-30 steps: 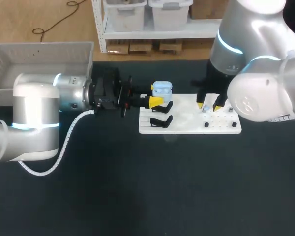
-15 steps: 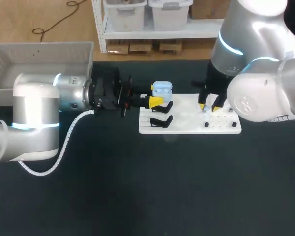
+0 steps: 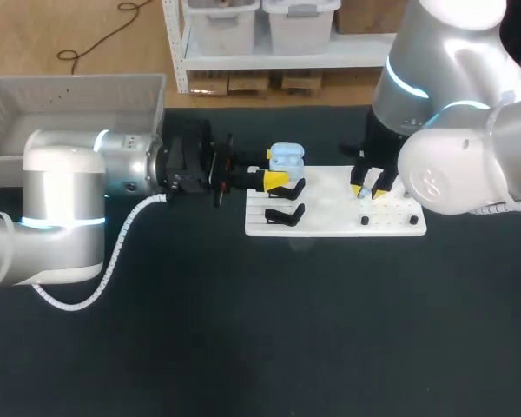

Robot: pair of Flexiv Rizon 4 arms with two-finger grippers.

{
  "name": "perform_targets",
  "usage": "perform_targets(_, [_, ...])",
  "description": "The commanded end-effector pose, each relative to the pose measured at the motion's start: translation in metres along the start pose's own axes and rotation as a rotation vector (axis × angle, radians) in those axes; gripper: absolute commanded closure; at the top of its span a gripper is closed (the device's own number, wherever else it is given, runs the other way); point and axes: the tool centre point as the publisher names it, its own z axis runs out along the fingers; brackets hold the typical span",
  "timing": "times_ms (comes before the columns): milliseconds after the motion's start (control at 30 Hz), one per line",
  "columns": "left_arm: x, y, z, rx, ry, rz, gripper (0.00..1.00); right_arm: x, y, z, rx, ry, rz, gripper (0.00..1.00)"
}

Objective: Pick up each earbud case from the left stands, insert the matching earbuds, close the lid, and place the case in the box.

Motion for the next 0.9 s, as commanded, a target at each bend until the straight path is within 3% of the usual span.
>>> perform_targets(33, [0.0,0.001,0.0,0.001,0.0,0.0,1.0,-0.002,0.0,0.001,0.001,0.004,0.002,0.74])
perform_targets(133, [0.0,0.001,0.0,0.001,0.0,0.0,1.0,-0.002,0.0,0.001,0.003,0.005,0.004,0.78])
perform_targets(233, [0.0,0.001,0.0,0.001,0.0,0.0,1.0,-0.002,0.0,0.001,0.004,0.005,0.007,1.0])
perform_targets(533, [0.0,0.001,0.0,0.001,0.0,0.0,1.0,0.003,0.0,-0.014,0.013,0.002,0.01,1.0])
perform_targets(900, [0.0,0.001,0.0,0.001,0.0,0.0,1.0,0.018,0.012,-0.079,0.033,-0.032,-0.003,1.0])
